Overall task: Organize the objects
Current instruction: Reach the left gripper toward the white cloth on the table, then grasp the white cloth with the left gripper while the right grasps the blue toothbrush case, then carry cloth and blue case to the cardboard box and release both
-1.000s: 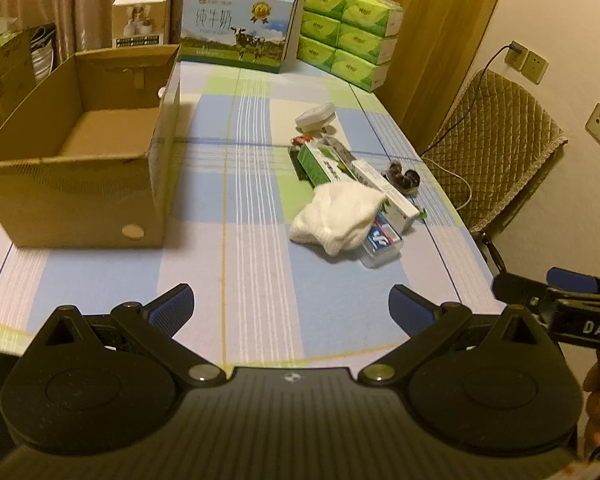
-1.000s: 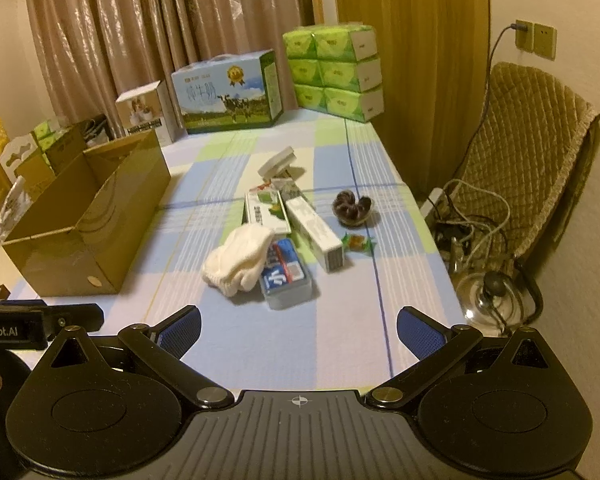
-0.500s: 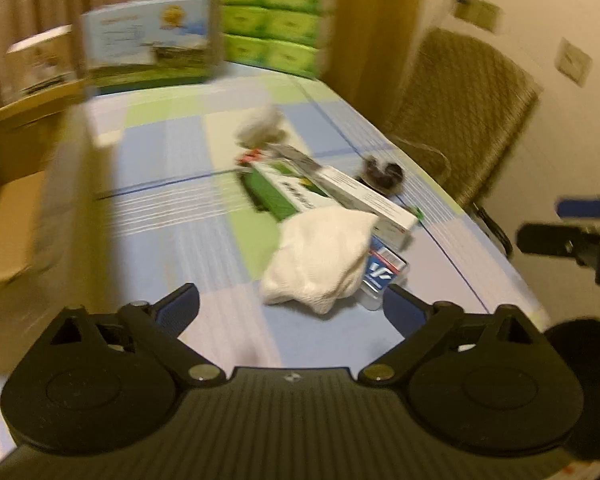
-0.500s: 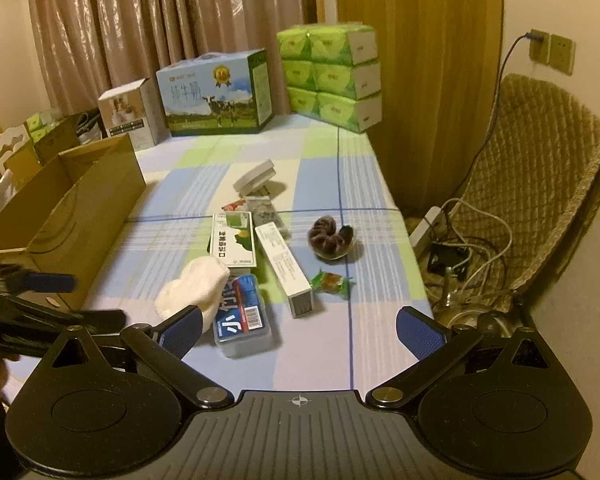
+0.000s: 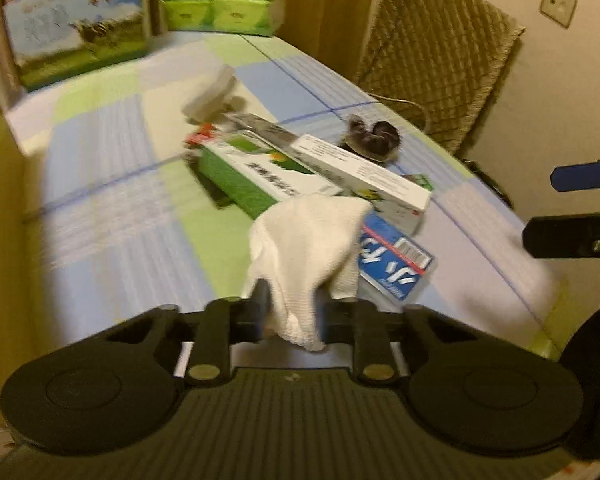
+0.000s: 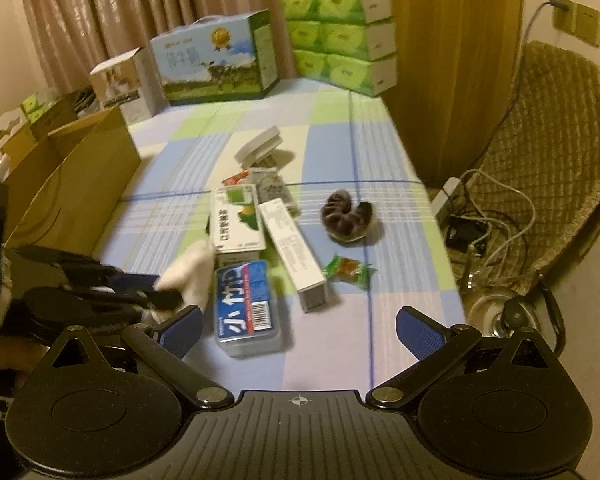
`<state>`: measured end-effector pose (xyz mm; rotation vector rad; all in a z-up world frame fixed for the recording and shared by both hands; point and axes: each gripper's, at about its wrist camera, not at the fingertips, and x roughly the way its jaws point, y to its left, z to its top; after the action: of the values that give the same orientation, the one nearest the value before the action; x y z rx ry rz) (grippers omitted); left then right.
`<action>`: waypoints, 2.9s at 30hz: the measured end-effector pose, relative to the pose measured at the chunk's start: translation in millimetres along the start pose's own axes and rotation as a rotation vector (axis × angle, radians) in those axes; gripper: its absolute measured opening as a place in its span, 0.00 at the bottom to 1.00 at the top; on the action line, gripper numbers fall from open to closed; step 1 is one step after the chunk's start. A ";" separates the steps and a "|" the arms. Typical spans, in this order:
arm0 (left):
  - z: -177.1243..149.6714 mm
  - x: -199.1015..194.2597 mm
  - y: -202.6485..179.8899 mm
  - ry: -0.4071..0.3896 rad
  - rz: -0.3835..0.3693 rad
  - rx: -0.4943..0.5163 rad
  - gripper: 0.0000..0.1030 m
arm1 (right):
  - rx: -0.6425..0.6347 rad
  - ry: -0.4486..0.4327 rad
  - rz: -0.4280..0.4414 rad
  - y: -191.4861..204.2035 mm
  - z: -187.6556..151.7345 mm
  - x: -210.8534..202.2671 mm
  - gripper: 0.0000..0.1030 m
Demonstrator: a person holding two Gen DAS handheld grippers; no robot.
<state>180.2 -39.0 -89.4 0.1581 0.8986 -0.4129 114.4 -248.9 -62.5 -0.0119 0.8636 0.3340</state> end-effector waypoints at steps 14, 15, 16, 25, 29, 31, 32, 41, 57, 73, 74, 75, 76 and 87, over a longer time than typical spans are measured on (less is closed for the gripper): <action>-37.4 -34.7 21.9 -0.045 0.107 -0.041 0.62 | -0.065 0.126 -0.024 43.0 -8.8 81.1 0.81; -37.9 -31.8 20.8 -0.044 0.102 -0.017 0.63 | -0.063 0.131 -0.029 42.6 -8.6 84.9 0.81; -38.7 -28.7 18.5 -0.040 0.093 0.000 0.63 | -0.061 0.135 -0.031 41.6 -8.8 88.2 0.81; -41.1 -4.2 17.9 -0.002 0.023 0.026 0.39 | -0.041 0.165 -0.044 36.2 -7.7 107.4 0.57; -40.5 -12.1 22.8 -0.002 0.018 -0.026 0.27 | -0.054 0.155 -0.044 40.4 -8.7 105.2 0.53; -41.6 -18.7 22.9 -0.009 0.032 -0.039 0.26 | -0.049 0.134 -0.047 41.6 -8.9 96.7 0.53; -41.8 -23.9 22.1 -0.016 0.040 -0.042 0.26 | -0.045 0.121 -0.047 42.0 -9.1 90.9 0.53; -31.8 -84.4 16.1 -0.095 0.072 -0.086 0.26 | -0.006 0.010 -0.013 61.1 1.5 27.3 0.52; -13.7 -211.5 143.3 -0.171 0.389 -0.157 0.27 | -0.139 -0.101 0.318 227.9 105.3 14.9 0.53; -45.8 -187.4 233.6 -0.151 0.427 -0.230 0.50 | -0.157 -0.012 0.377 295.2 117.7 103.4 0.55; -46.9 -187.2 234.5 -0.156 0.431 -0.229 0.52 | -0.147 -0.012 0.376 294.3 119.6 103.1 0.60; -46.9 -186.7 235.7 -0.157 0.430 -0.229 0.52 | -0.142 -0.019 0.374 293.7 120.0 102.5 0.63; -47.8 -188.3 236.7 -0.162 0.430 -0.233 0.52 | -0.139 -0.028 0.371 292.2 120.0 100.4 0.67; -61.2 -232.1 201.8 -0.255 0.414 -0.285 0.59 | -0.053 -0.109 0.322 246.0 93.8 28.3 0.81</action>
<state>91.2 228.7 47.6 0.0254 0.6424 0.0821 129.1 5.9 8.2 0.0963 0.7472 0.6540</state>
